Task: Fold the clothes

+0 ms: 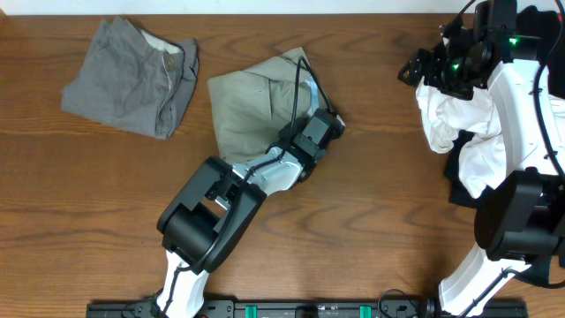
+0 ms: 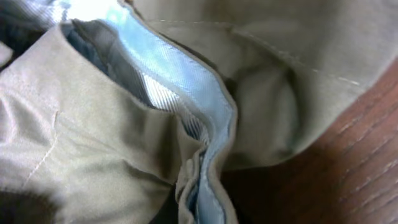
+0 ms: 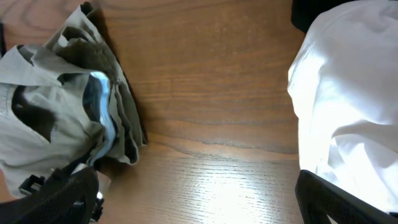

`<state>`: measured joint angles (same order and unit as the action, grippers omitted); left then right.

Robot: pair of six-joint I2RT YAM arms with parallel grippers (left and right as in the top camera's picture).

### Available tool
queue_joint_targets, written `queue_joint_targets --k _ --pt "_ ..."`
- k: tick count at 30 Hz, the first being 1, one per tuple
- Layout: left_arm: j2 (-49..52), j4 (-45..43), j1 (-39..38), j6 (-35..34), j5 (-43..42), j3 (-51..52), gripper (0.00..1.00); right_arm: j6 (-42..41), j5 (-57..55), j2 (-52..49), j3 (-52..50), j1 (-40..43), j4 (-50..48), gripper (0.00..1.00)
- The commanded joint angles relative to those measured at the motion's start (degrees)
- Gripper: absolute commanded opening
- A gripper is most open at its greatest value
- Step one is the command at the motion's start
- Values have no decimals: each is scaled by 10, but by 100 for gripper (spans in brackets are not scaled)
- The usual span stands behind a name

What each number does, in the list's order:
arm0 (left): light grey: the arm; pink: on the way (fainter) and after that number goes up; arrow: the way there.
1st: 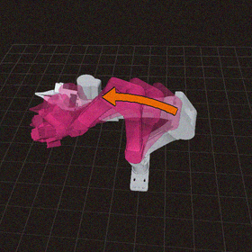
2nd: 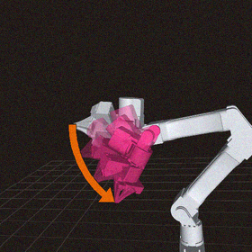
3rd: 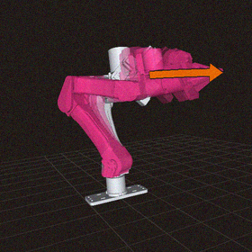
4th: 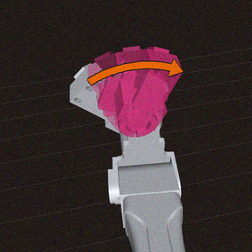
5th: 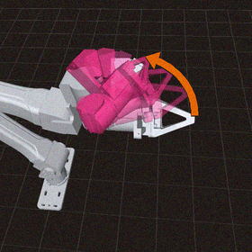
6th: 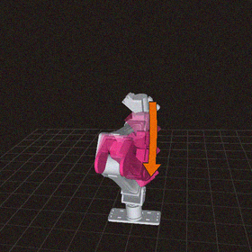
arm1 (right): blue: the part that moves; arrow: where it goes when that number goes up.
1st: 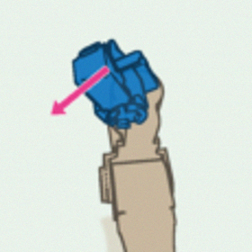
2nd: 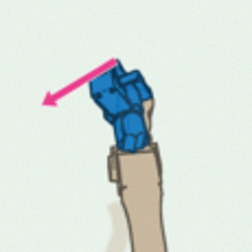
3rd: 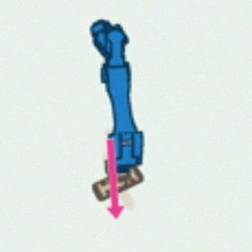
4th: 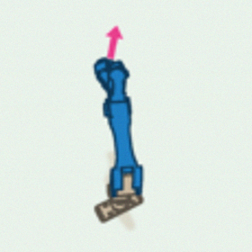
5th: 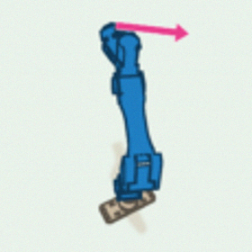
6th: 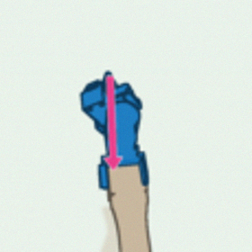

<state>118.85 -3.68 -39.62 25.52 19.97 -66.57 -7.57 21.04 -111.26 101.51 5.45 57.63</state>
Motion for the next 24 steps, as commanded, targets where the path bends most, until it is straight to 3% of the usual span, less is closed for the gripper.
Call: queue_joint_targets --k 1,9,15,24 --pt "3 18 9 -27 23 11 6 10 2 -4 -1 1 1 99" --pt "-145 46 75 -90 43 -30 6 10 2 -4 -1 1 0 99" --pt "-251 45 129 -87 43 -35 6 10 2 -4 -1 1 0 99" --pt "-319 45 187 -84 44 -43 6 10 2 -4 -1 -8 0 99"
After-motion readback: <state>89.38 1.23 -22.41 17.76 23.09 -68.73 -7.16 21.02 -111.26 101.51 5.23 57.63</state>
